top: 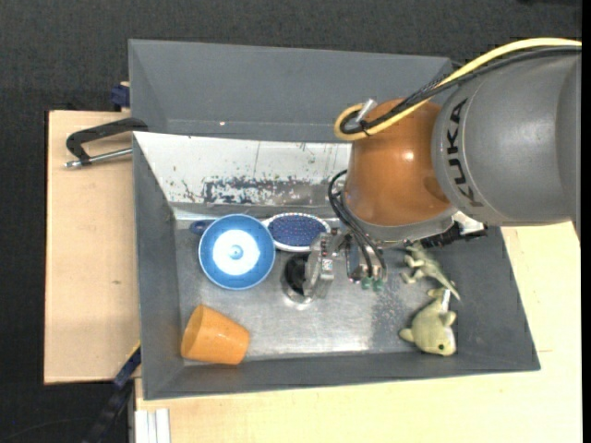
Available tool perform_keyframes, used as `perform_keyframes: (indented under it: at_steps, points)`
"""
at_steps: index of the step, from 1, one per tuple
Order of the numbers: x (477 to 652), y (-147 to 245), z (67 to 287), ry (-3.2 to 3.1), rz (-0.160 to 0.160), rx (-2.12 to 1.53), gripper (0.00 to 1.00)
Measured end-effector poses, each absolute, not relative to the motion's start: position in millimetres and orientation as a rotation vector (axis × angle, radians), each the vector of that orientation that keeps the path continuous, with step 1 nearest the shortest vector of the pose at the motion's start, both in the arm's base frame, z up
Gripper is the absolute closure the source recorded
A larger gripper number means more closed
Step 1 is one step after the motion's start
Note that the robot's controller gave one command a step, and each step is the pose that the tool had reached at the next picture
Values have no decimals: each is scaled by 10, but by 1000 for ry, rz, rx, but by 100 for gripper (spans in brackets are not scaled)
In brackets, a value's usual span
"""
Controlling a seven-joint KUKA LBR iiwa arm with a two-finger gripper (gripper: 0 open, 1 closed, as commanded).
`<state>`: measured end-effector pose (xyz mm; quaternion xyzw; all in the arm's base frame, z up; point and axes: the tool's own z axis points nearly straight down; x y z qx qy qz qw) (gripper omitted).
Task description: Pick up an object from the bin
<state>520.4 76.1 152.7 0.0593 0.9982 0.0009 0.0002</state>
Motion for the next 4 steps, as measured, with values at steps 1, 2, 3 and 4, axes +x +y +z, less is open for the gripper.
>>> perform_keyframes:
  at_steps: [1, 2, 3, 4]
  points:
    - [5204, 761, 1527, 3136, 3, 187, 0]
    - [5484, 754, 716, 3138, 2, 60, 0]
    - [5501, 764, 778, 3129, 7, 60, 100]
    - [5373, 751, 2404, 3127, 5, 33, 100]
